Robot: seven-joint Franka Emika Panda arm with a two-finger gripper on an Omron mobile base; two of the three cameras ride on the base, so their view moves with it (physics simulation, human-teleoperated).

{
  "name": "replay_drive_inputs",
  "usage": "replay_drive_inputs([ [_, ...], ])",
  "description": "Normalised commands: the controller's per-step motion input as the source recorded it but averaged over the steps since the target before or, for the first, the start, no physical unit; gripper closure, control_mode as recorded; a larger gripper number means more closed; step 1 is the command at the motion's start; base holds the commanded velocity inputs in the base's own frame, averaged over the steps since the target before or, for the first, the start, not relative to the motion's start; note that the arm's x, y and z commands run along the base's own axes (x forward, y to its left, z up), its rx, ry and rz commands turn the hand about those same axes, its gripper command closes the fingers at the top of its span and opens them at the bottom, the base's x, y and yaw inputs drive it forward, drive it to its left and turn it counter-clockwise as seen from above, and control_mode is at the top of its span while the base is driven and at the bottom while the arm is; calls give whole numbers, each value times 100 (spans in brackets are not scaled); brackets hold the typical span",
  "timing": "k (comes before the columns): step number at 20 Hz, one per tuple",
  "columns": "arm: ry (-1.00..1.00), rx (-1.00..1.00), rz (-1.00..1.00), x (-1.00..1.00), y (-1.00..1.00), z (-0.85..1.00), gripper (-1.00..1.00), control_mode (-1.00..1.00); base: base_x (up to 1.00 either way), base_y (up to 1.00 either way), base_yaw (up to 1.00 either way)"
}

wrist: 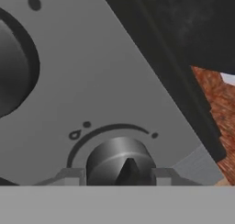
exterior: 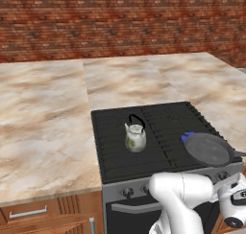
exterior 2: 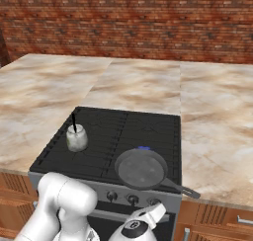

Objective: Pick the pan from the cabinet and place it on the stove. Then turn on the stove burner for the pan.

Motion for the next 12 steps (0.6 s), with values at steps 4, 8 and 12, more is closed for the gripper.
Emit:
replay_drive_inputs([
  [4,0,-40,13,-4,0,0,100,-100,0,0,0],
  [8,0,-25,8,0,8,-1,100,-100,0,0,0],
  [12,7,-4,2,0,18,-2,100,-100,0,0,0],
])
